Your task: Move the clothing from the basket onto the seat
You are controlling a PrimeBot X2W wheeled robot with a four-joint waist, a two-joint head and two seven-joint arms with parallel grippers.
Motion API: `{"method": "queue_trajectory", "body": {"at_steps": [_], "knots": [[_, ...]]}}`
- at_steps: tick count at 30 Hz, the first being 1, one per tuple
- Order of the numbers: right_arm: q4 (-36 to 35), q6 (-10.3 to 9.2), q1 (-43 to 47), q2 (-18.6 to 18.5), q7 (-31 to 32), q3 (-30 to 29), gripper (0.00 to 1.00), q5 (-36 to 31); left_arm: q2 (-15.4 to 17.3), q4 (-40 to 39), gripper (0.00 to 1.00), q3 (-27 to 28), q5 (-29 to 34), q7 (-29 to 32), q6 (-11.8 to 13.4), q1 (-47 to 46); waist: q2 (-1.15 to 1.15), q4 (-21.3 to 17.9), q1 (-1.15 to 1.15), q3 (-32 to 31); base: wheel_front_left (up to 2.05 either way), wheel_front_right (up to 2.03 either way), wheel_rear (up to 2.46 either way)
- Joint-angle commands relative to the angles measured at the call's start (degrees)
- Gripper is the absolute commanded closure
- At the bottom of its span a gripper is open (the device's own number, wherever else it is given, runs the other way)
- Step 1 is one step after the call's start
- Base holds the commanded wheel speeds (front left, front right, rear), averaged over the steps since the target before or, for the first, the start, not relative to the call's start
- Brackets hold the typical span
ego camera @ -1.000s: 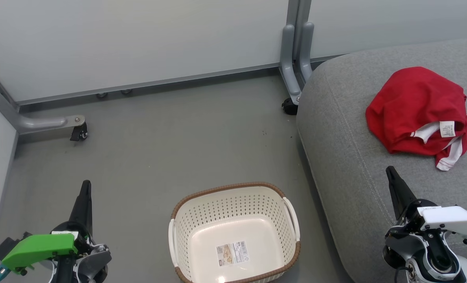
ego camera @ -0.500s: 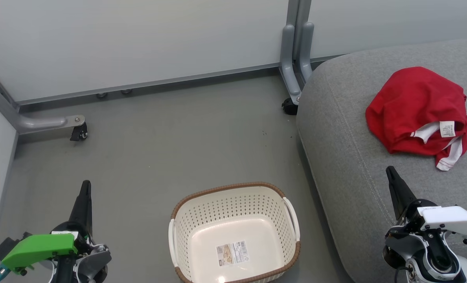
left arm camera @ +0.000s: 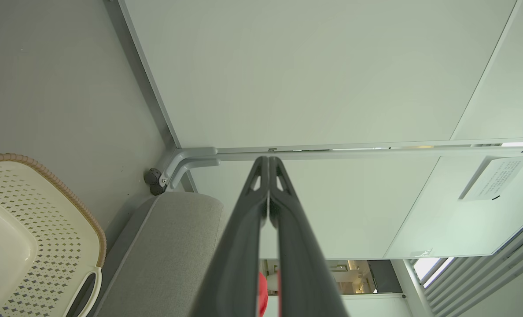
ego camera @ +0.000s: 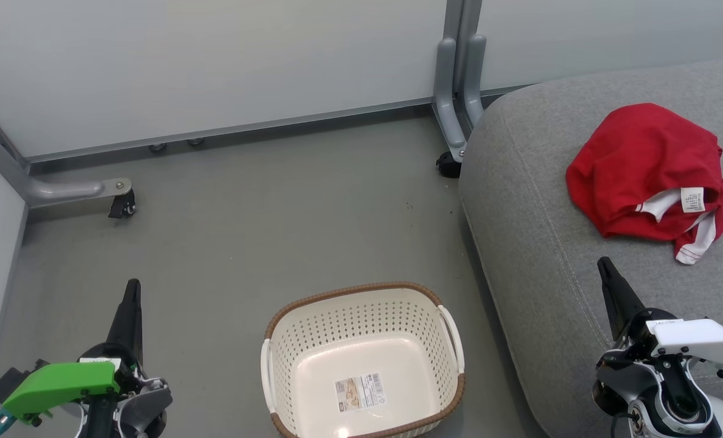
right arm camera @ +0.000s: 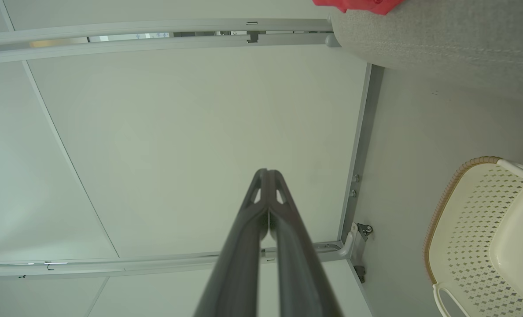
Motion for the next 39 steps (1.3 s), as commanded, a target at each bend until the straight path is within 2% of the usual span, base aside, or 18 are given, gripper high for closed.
{"method": "queue_trajectory", "body": {"at_steps": [1,39], "knots": [[0.1,0.02,-0.3,0.0,0.3,-0.1,1.0,0.0,0.0,0.1,1.0,0.2,0.3,0.2,0.0,-0.8,0.0,0.0,0.0,0.0,0.0,0.0,0.0],[0.1,0.02,-0.3,0.0,0.3,-0.1,1.0,0.0,0.0,0.1,1.0,0.3,0.4,0.2,0.0,-0.8,0.0,0.0,0.0,0.0,0.0,0.0,0.0]]}}
